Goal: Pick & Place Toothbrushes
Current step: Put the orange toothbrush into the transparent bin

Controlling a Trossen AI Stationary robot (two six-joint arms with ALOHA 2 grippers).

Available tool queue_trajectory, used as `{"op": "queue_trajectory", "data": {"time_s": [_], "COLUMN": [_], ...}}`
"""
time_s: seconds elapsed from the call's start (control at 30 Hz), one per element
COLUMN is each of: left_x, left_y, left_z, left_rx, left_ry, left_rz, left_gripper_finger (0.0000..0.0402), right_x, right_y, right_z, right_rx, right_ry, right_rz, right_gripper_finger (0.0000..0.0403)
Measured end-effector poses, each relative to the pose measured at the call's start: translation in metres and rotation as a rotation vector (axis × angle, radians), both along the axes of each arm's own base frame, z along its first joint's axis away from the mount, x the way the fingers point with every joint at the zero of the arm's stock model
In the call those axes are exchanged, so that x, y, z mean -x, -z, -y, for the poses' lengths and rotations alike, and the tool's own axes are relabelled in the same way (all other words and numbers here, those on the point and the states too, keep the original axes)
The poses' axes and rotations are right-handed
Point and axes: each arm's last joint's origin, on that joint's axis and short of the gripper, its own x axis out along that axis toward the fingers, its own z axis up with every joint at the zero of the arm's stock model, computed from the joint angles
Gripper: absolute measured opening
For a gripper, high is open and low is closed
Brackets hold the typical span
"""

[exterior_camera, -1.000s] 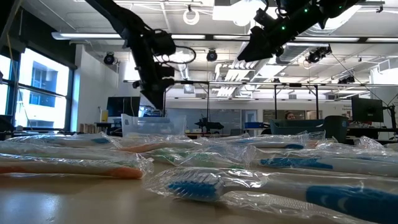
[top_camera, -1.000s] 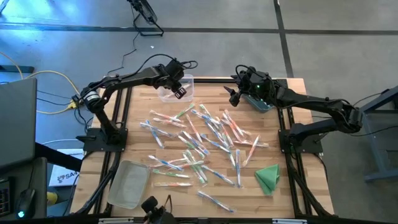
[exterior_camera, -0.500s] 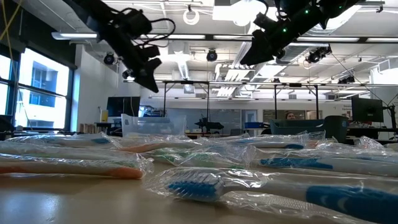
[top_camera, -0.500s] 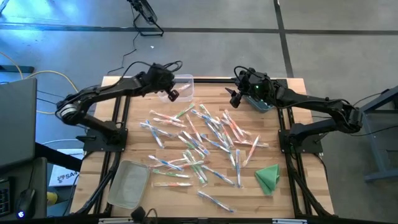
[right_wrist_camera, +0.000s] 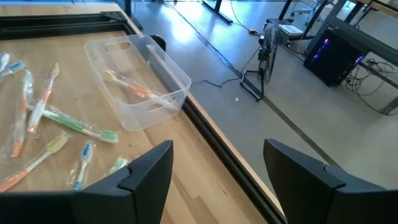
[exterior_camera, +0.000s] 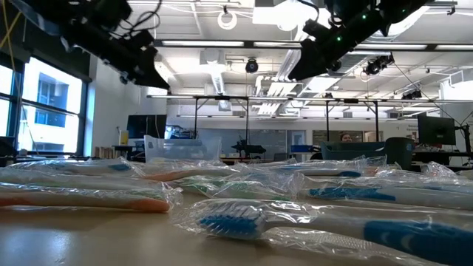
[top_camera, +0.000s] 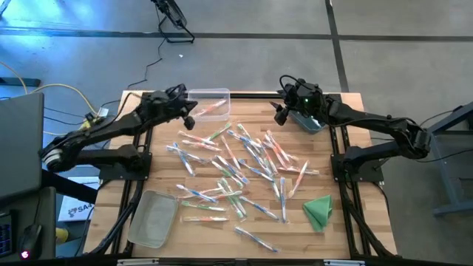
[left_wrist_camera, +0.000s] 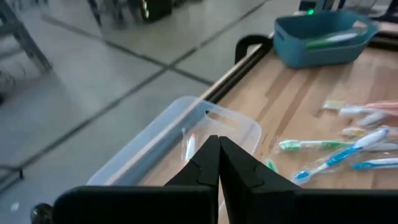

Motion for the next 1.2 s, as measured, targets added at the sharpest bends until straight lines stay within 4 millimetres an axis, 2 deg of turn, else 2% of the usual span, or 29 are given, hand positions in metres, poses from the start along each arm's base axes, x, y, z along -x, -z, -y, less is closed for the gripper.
{"op": "queue_trajectory", "data": {"time_s": [0.27, 0.53, 0.7, 0.9, 1.2], "left_x": [0.028, 0.054, 0.074, 0.088, 0.089], "left_y": [-0.007, -0.019, -0.02, -0.026, -0.026], "left_z": [0.028, 0.061, 0.078, 0.085, 0.085], "left_rx": [-0.059, -0.094, -0.069, -0.149, -0.19], "left_ry": [0.04, 0.154, 0.207, 0.196, 0.171], "left_rz": [0.052, 0.12, 0.166, 0.214, 0.186], "left_gripper_finger": [0.0, 0.0, 0.0, 0.0, 0.0], "right_x": [0.008, 0.009, 0.009, 0.007, 0.005], "right_y": [0.0, -0.001, -0.001, -0.008, -0.009], "right_z": [0.014, 0.016, 0.016, 0.017, 0.019], "right_rx": [-0.052, -0.059, -0.052, -0.002, 0.032], "right_ry": [-0.049, -0.081, -0.082, -0.08, -0.086], "right_rz": [0.039, 0.047, 0.051, 0.1, 0.115], "right_gripper_finger": [0.0243, 0.0243, 0.0243, 0.0243, 0.0243]}}
